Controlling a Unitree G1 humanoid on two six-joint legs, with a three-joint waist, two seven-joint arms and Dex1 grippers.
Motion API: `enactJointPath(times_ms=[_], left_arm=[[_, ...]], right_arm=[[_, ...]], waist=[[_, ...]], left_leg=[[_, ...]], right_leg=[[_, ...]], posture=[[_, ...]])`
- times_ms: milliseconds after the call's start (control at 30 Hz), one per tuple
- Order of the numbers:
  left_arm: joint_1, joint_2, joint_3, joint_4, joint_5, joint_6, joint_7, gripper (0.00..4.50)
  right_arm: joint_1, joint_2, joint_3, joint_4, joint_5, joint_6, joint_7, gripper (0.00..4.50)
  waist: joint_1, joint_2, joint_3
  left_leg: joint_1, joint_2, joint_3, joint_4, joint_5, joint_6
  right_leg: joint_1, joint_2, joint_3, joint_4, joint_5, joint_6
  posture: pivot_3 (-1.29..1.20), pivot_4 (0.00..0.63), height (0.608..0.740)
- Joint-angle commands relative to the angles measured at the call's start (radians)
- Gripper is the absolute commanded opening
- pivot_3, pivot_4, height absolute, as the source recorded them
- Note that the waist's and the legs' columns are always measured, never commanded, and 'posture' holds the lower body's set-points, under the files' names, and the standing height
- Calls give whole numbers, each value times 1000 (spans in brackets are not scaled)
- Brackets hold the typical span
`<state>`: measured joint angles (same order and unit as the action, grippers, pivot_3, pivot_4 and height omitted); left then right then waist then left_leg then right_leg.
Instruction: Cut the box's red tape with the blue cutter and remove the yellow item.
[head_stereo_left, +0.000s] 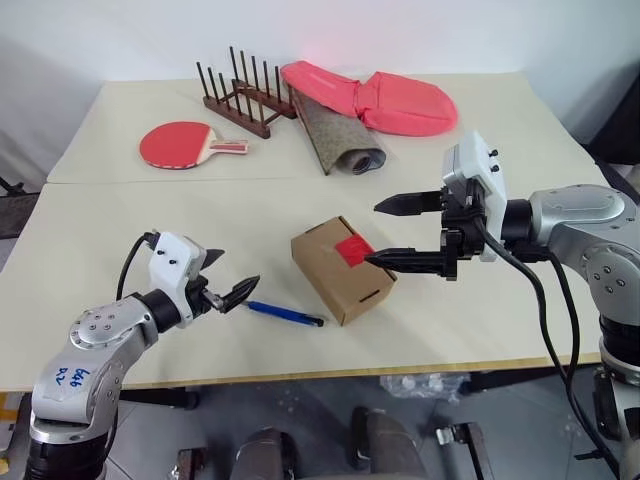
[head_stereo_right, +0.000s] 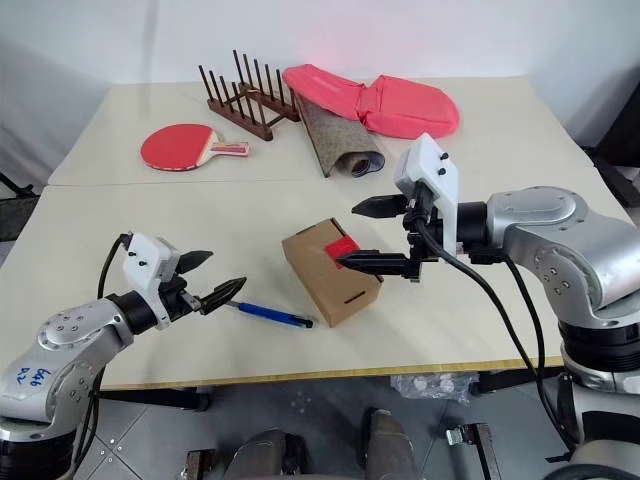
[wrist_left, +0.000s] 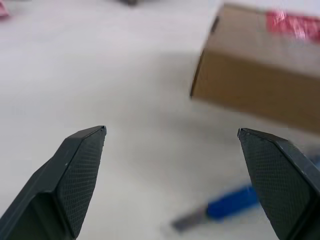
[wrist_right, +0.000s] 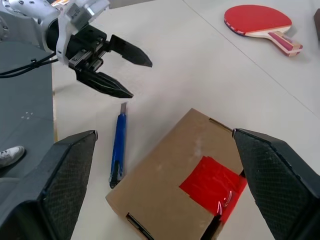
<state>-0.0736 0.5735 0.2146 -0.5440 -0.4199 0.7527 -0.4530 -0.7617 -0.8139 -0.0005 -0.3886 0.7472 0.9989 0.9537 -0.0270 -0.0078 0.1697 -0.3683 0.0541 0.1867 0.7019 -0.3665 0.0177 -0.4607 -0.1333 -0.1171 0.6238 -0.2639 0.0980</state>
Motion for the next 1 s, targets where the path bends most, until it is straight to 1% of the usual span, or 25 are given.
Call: enactJointPath(times_ms=[33, 67, 200, 300, 433, 533, 633, 733, 833, 933, 1000], left_arm=[[49, 14, -97, 3, 147, -161, 23, 4481], [55, 17, -121, 17, 178, -200, 22, 4481], [67, 23, -155, 50, 235, -280, 8, 4481], [88, 67, -202, 86, 304, -344, -24, 4481], [97, 101, -224, 136, 368, -406, -36, 4481], [90, 107, -230, 162, 392, -439, -46, 4481], [102, 144, -258, 175, 423, -487, -87, 4481], [153, 171, -265, 134, 416, -509, -129, 4481], [245, 201, -264, 89, 417, -534, -159, 4481], [324, 224, -257, 77, 437, -567, -164, 4481], [347, 221, -241, 86, 444, -578, -147, 4481]], right_arm=[[-6, -14, -17, -12, 2, -21, 5, 4500], [-7, -12, -17, -11, 2, -20, 4, 4500], [-10, -8, -16, -11, 2, -21, 0, 4500], [-10, -7, -16, -12, 2, -20, -1, 4500], [-11, -6, -19, -13, 6, -16, -4, 4500], [-11, -6, -20, -13, 7, -16, -6, 4500], [-9, -3, -18, -14, 8, -15, -8, 4500], [-8, -4, -19, -15, 9, -13, -9, 4500], [-8, -4, -19, -16, 11, -11, -10, 4500], [-11, -3, -16, -11, 10, -12, -9, 4500], [-14, -2, -12, -5, 6, -15, -6, 4500]], waist=[[0, 0, 0], [0, 0, 0], [2, 0, 0], [1, 0, 0], [1, 0, 0], [1, 0, 0], [1, 0, 0], [0, 1, 0], [-2, 2, -1], [-2, 4, -2], [-1, 4, -2]], left_leg=[[0, 0, 0, 0, 0, 0], [0, 0, 0, 0, 0, 0], [0, 0, 0, 0, 0, 0], [0, 0, 0, 0, 0, 0], [0, 1, 0, 0, 0, 1], [0, 1, 0, 0, 0, 1], [1, 5, 1, 0, 0, 1], [1, 6, 1, 0, 0, 1], [2, 6, 3, -1, -1, 1], [2, 8, 4, -1, -2, 1], [3, 8, 4, -1, -2, 1]], right_leg=[[0, 0, 0, 0, 0, 0], [0, 0, 0, 0, 0, 0], [0, 0, 0, -1, 0, -1], [0, 0, 0, -1, 1, -1], [0, 0, 0, -1, 1, -1], [0, -1, 0, -1, 1, -1], [0, -1, 0, -1, 1, -1], [0, -1, 0, -1, 1, -1], [0, 0, 0, -1, 1, -1], [0, 0, -1, -2, 1, -1], [0, 0, -1, -2, 1, -1]], posture=[[0, 150, 740], [0, 150, 740], [0, 150, 740], [0, 150, 740], [0, 150, 740], [0, 150, 740], [0, 150, 740], [0, 150, 740], [0, 150, 740], [0, 150, 740], [0, 150, 740]])
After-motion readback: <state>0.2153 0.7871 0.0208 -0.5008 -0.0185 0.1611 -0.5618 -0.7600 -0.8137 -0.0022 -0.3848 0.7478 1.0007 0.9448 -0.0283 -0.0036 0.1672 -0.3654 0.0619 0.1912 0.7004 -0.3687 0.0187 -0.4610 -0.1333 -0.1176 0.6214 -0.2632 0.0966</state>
